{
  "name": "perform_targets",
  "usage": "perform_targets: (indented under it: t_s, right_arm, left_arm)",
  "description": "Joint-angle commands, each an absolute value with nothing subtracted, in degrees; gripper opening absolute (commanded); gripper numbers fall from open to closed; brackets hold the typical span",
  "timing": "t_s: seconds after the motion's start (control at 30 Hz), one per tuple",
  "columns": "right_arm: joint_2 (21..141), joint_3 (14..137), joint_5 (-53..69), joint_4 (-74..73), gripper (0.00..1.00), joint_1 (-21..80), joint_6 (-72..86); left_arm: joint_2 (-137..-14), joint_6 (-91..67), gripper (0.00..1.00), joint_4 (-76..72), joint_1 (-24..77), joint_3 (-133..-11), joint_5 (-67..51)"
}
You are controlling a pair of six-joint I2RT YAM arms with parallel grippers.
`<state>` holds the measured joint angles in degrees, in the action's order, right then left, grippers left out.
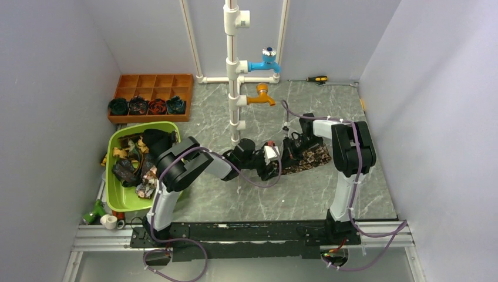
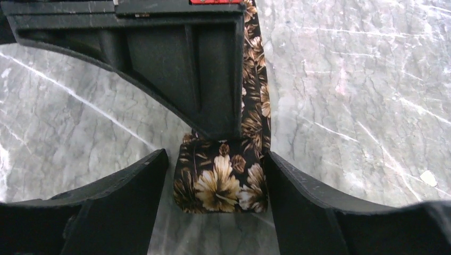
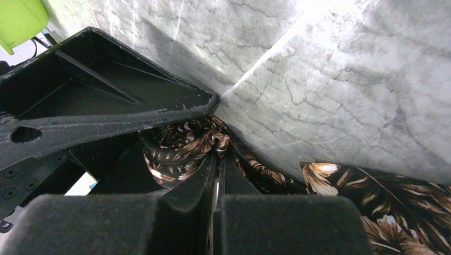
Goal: Roll the ties
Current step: Roll the tie at the center of the board.
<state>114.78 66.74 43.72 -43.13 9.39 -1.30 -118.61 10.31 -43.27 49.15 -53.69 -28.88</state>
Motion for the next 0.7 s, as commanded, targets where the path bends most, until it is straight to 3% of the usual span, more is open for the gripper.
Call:
perform_targets:
  t_s: [0.0, 0.13, 0.2, 0.23, 0.43, 0.53, 0.67]
  right_arm:
    - [117.2, 63.2, 30.6, -35.5, 0.0, 10.9, -4.1]
    - [116.2, 62.2, 36.4, -33.5, 0.0, 11.8, -1.9]
    - [115.0, 62.9, 40.2, -35.3, 0.0, 11.4, -2.1]
    - [114.0, 63.1, 42.0, -36.7, 0.06, 10.6, -2.5]
    - [107.5, 64.2, 50.8, -43.5, 0.36, 7.1, -5.2]
    - [106.3, 63.6, 54.9, -40.6, 0.44, 9.1, -0.8]
    - [107.6, 64.1, 55.2, -37.8, 0.46, 12.9, 2.3]
  left_arm:
    - [-121.9, 8.4, 0.68, -42.1, 49.9, -55.0, -30.6]
    - [-120.6, 10.7, 0.36, -35.7, 50.0, -54.2, -29.6]
    - [-118.4, 13.6, 0.27, -31.6, 49.9, -52.1, -28.3]
    - [-117.1, 15.1, 0.25, -29.5, 49.8, -50.8, -27.7]
    - [-113.3, 19.2, 0.22, -18.5, 49.6, -47.7, -24.4]
    - [-113.3, 18.7, 0.23, -16.8, 49.8, -48.3, -24.7]
    - [-113.9, 18.5, 0.25, -15.2, 49.8, -49.8, -24.7]
